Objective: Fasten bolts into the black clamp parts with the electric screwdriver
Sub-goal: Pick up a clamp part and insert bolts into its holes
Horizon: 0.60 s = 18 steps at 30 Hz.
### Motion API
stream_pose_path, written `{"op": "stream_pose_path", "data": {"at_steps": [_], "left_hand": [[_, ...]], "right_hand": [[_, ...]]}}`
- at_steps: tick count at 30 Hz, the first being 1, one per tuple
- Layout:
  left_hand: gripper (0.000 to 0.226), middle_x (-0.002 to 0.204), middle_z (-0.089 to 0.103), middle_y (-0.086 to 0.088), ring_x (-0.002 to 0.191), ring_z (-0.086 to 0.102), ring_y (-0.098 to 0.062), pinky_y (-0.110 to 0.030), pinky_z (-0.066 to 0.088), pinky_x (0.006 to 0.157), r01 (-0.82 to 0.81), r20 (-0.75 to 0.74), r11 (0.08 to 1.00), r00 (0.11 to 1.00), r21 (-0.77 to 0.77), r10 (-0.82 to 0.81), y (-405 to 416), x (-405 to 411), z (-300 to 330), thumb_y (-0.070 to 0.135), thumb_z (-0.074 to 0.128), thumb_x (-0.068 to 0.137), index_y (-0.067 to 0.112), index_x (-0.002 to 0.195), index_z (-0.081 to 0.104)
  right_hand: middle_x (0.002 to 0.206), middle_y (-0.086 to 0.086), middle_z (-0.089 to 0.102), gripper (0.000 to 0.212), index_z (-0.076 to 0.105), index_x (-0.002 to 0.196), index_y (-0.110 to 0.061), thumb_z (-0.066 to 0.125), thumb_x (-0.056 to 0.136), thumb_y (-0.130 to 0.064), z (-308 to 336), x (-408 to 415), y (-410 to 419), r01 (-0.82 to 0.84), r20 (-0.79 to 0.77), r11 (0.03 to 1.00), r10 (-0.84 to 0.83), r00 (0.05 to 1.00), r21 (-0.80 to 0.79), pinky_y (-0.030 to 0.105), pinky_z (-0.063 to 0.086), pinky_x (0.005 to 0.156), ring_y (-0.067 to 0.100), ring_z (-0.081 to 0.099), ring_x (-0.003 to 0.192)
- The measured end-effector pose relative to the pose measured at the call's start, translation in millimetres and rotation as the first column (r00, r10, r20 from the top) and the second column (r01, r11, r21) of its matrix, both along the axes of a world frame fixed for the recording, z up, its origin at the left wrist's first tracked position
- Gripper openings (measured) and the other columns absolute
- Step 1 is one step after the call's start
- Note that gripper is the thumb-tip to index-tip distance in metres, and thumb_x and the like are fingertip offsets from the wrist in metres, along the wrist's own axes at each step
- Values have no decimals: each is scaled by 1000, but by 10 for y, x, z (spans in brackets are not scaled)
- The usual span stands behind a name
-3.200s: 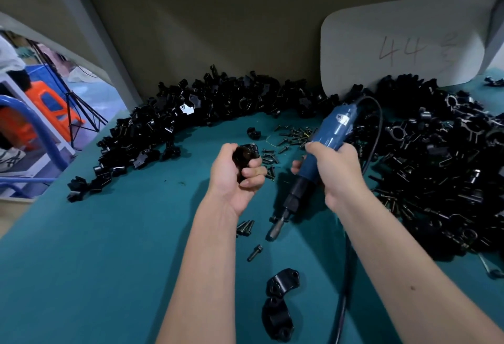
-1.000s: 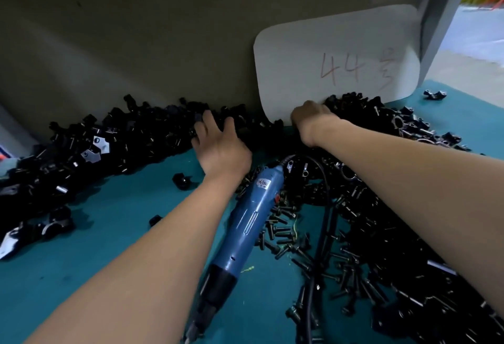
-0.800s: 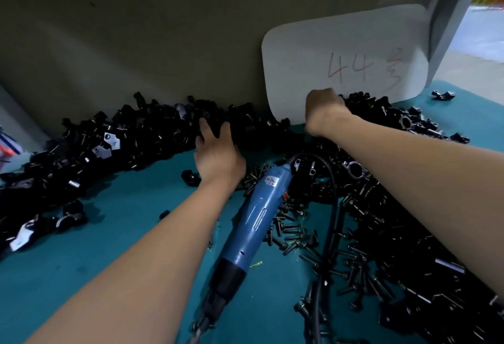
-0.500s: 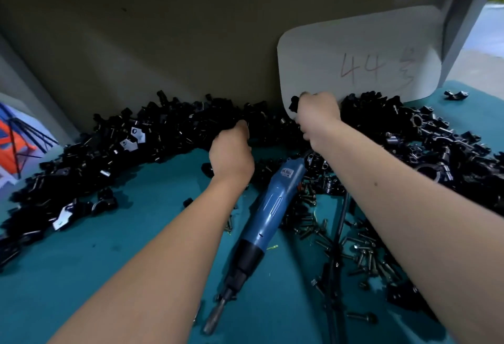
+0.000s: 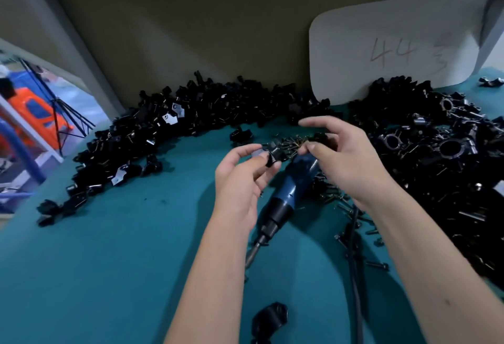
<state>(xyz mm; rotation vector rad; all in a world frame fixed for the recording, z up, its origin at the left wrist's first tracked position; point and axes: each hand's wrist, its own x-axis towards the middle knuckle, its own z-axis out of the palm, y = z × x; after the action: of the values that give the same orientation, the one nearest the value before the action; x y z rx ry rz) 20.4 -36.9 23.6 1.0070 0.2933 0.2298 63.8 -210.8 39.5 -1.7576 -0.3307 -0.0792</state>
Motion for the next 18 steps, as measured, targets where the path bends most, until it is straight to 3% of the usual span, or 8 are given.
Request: {"op": "stream_pose_path", "data": {"at_steps": [2,4,8,12,15,18], "left_hand": [[25,86,77,-11,75,76,-24,-24,60,71,37,16,997,999,73,-38,0,-53,-36,-14,61,91,6,104,69],[32,90,78,-14,81,77,-27,-24,60,74,49,34,987,998,152,-54,3,-64,-72,-16,64,88,9,107,70],[44,100,77,-14,94,75,-28,-32,59,83,34,87,959,994,282,-61,1,-54,-114,-17,77,77,14,108,72],[43,98,75,-2,89,74,-14,-28,59,80,-6,199,918,977,397,-80,-28,-34,-129,-11,84,73,14,105,71],[40,96,73,2,86,70,-5,-25,58,75,-62,220,882,974,467,-48,-45,-17,-149,3,90,69,16,101,71],[25,98,71,-6,86,70,-19,-29,59,76,-36,194,934,980,355,-36,-53,-10,-141,5,85,79,17,98,73]], "right_hand": [[74,-13,74,28,76,106,-34,66,98,-8,-17,-26,-3,-13,75,999,17,997,-46,19,49,65,1,64,66],[59,-11,60,21,79,102,-25,68,98,-8,-56,-61,14,-92,-19,994,93,995,52,17,39,49,4,49,50],[89,8,60,23,72,119,-11,59,102,-2,-56,-101,8,-140,-210,947,205,956,288,23,39,47,15,56,63],[112,11,62,40,62,132,-8,57,98,12,-45,-106,-15,-210,-167,899,291,942,385,21,54,61,16,70,79],[108,10,64,43,61,137,-13,64,97,6,-53,-89,-37,-208,-119,907,267,956,365,22,59,67,18,76,86],[91,8,66,55,57,145,-24,69,96,-1,-67,-96,-40,-222,-106,883,289,952,414,26,61,69,31,77,92]]}}
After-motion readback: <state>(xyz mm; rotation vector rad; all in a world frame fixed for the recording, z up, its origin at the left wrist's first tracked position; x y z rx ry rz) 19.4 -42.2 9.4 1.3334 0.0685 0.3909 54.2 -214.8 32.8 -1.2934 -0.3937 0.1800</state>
